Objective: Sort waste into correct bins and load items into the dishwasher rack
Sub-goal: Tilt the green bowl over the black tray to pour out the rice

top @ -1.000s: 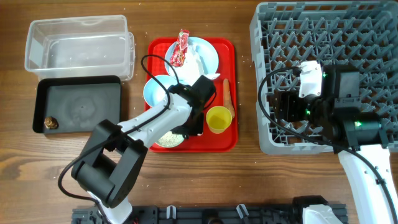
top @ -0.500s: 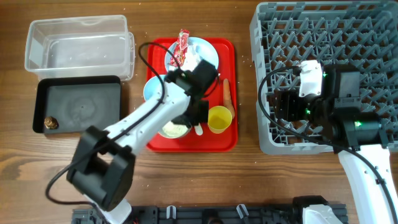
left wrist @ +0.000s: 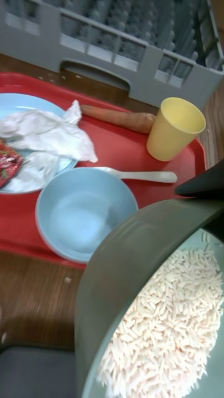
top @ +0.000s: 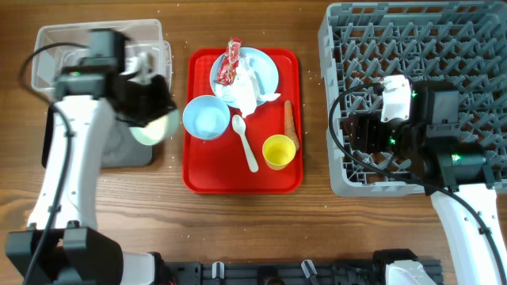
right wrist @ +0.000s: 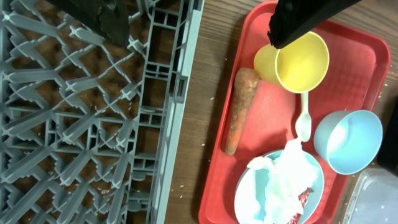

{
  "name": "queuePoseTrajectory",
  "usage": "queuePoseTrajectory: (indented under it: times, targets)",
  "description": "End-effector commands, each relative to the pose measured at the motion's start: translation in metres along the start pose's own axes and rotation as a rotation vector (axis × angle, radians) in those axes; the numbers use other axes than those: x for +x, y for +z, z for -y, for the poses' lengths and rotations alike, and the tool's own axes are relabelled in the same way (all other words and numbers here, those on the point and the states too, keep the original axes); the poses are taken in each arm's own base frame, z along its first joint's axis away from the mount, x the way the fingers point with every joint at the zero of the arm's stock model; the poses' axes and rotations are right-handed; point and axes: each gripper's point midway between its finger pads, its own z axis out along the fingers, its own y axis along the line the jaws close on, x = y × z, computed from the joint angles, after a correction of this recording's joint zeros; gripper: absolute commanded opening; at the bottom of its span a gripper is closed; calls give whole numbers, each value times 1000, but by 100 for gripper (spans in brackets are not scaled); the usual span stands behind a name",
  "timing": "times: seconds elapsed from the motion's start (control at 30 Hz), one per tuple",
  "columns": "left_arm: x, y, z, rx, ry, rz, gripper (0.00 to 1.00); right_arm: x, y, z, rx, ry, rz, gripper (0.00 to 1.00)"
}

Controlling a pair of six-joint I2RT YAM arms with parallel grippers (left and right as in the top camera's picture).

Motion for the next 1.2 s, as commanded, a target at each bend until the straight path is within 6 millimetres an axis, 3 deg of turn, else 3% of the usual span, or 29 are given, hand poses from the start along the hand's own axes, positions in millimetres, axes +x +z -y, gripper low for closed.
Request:
queuePoseTrajectory:
  times: [0.0, 0.13, 0.33, 0.57, 0.7, 0.93, 1.17]
  targets:
    - [-28, -12, -28, 166, 10, 20, 4, -7, -2, 0, 6, -7, 16, 75]
    - [-54, -15, -58, 384, -31, 55, 4, -10, -2, 0, 6, -11, 29, 75]
    - [-75, -17, -96, 692, -157, 99, 4, -10, -2, 0, 6, -10, 26, 75]
    - [-96, -67, -132, 942, -302, 266, 4, -9, -2, 0, 6, -8, 26, 75]
    - [-98, -82, -150, 972, -390, 294, 4, -9, -2, 0, 6, -8, 26, 75]
    - [-100, -96, -153, 1052, -516, 263, 4, -9, -2, 0, 6, -8, 26, 75]
    - [-100, -96, -153, 1074, -620, 202, 4, -9, -2, 0, 6, -10, 26, 75]
